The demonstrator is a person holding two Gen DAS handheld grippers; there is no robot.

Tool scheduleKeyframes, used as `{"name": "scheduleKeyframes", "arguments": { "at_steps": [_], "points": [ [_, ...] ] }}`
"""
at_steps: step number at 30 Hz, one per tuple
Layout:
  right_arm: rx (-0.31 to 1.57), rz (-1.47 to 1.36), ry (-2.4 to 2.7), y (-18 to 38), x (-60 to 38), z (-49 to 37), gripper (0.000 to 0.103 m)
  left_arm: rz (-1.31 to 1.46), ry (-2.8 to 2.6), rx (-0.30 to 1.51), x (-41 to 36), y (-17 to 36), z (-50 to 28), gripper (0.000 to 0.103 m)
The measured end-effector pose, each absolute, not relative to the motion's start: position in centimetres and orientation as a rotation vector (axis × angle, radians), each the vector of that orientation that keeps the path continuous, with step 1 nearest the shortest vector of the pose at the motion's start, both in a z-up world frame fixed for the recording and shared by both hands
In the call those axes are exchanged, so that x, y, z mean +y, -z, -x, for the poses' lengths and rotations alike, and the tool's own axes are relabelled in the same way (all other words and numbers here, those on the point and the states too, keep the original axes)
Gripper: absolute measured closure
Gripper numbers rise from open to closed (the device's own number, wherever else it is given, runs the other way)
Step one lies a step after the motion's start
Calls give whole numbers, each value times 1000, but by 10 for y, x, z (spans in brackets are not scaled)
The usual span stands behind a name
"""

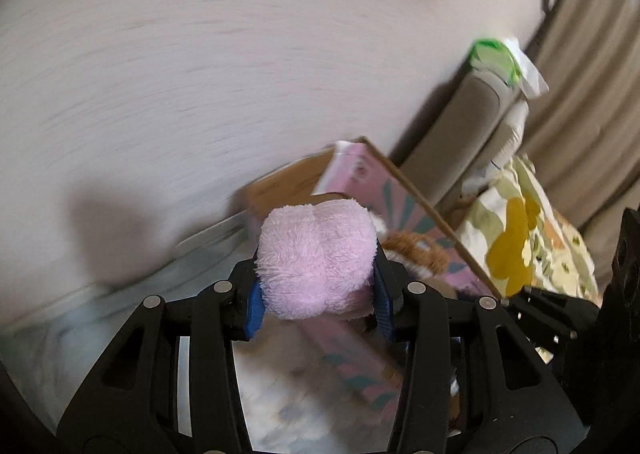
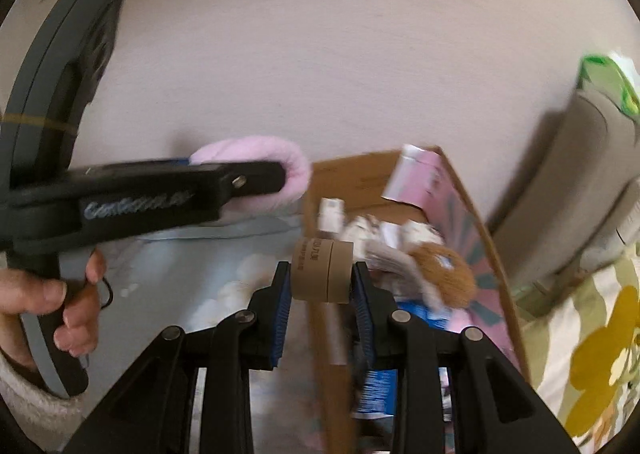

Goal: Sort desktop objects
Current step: 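Carry slipper and tape roll into the cardboard box and open both tools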

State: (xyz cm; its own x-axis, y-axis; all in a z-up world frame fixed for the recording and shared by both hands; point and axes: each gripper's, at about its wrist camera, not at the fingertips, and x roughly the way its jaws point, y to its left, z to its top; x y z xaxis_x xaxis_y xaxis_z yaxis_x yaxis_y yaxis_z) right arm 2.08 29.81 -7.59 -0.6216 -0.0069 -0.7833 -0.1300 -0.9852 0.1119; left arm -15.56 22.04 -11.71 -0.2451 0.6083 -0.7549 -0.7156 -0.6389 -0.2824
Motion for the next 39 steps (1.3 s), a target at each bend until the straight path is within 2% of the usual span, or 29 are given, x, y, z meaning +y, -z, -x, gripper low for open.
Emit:
{"name": "scheduleKeyframes", "arguments": {
  "at_steps": [6,18,20,21,22,23,24,39],
  "points": [
    [295,1392,-2735,97,315,-20,76,1146,-1939,230,273,139,155,63],
    [394,1459,-2743,116,326,-17,76,1181,-1964,335,306,171,154,62],
    [424,1460,-2754,117,328,-17,74,1211,-1970,312,307,173,157,58],
    [428,1458,-2759,116,328,-18,63,1229,-1967,298,306,174,158,47],
    [430,1452,-2763,116,328,-19,42,1245,-1970,286,306,176,160,16],
    [429,1439,-2763,114,329,-21,32,1237,-1985,287,306,176,159,0],
    [427,1429,-2768,113,329,-23,20,1215,-2004,284,306,174,158,0],
    [450,1395,-2699,105,336,-41,20,1184,-2026,304,291,155,146,0]
  ]
}}
